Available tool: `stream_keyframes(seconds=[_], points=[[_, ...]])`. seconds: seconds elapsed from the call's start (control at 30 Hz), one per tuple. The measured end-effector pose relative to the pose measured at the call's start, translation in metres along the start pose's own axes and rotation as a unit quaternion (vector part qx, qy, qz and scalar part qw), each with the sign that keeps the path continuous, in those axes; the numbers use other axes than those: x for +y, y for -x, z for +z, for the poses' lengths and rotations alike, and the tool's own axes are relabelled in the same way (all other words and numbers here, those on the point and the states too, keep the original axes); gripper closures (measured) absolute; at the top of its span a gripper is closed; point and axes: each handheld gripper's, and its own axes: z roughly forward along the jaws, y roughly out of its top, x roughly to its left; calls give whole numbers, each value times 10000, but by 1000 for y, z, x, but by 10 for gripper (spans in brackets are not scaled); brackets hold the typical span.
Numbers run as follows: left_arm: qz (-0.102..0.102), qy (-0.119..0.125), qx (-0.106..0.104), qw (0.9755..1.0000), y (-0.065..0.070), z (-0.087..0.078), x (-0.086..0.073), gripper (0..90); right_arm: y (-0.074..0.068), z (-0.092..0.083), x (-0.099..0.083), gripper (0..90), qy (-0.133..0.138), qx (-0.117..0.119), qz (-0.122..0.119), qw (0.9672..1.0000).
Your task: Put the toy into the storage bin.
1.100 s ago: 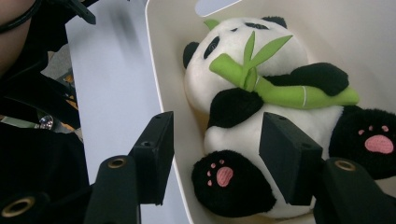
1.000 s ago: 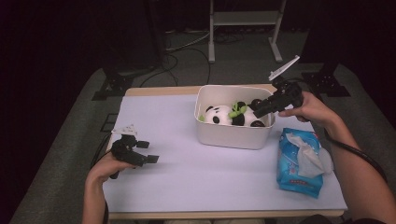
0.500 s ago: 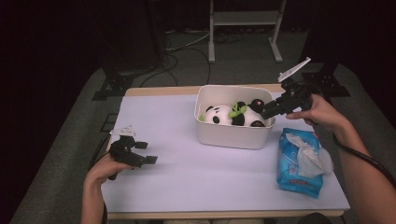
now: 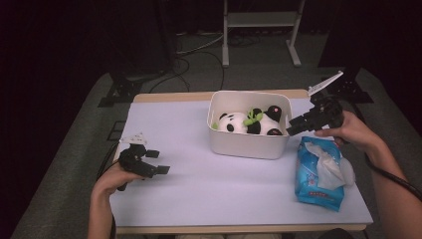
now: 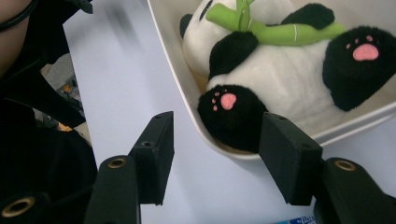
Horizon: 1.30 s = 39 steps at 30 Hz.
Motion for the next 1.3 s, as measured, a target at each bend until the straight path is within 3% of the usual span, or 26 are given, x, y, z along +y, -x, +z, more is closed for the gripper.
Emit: stream_keyframes(seconds=[0.6, 1.3], points=[[102, 10, -16, 9999, 3, -1, 3, 97, -4, 4, -35, 439, 54, 12, 228, 9997], [120, -8, -52, 9999, 4, 2, 3, 96, -13, 6, -92, 431, 236, 54, 543, 9982]])
